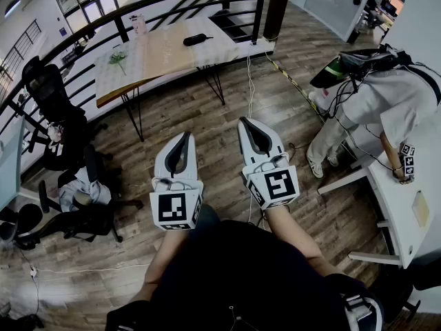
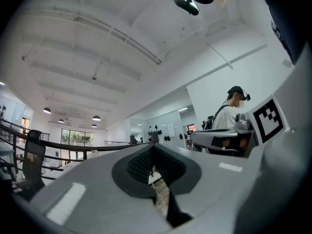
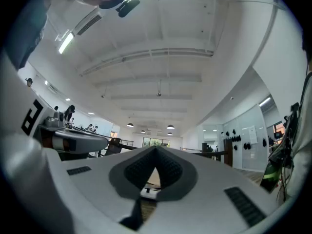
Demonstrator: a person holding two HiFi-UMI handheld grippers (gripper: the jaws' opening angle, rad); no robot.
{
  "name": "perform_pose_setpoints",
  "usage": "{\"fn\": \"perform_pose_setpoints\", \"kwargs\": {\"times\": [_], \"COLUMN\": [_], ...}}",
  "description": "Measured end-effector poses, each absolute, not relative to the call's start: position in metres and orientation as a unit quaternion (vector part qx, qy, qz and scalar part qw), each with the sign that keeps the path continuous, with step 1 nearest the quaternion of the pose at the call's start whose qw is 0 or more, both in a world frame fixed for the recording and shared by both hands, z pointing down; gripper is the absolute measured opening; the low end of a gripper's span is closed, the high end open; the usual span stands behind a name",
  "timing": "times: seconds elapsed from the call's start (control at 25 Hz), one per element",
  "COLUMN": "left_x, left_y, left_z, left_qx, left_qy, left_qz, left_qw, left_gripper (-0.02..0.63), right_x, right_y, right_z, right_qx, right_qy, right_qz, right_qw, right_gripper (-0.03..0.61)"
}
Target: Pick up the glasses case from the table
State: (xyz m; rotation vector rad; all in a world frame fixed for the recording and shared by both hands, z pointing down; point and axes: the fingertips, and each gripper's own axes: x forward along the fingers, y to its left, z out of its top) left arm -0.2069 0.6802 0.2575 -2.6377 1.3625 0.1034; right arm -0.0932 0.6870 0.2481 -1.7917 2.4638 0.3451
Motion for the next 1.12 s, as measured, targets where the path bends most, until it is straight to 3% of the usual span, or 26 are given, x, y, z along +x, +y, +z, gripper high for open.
{"fn": "perform_pose_setpoints", "kwargs": {"times": [0.68,0.84,1.12], "left_x": [-0.198,-0.191,-0.192], "left_y": [0.632,0.590,0.483], "left_z": [0.278,0.284,0.288], "left_qx": [-0.892,-0.898,-0.902], "left_qy": [0.446,0.436,0.426], "left_qz": [0.028,0.025,0.039], "left_qw": [0.061,0.052,0.054], "left_gripper": [0.014,0.098,0.118], "right_x": [-0.096,-0.092,-0.088], "right_y": [0.647,0.608,0.505], "right_z": [0.265,0.269,0.281], "right_qx": [-0.554,-0.556,-0.567], "right_qy": [0.827,0.826,0.821], "right_qz": [0.089,0.083,0.068], "right_qw": [0.046,0.040,0.031], "right_gripper": [0.009,0.008,0.008]}}
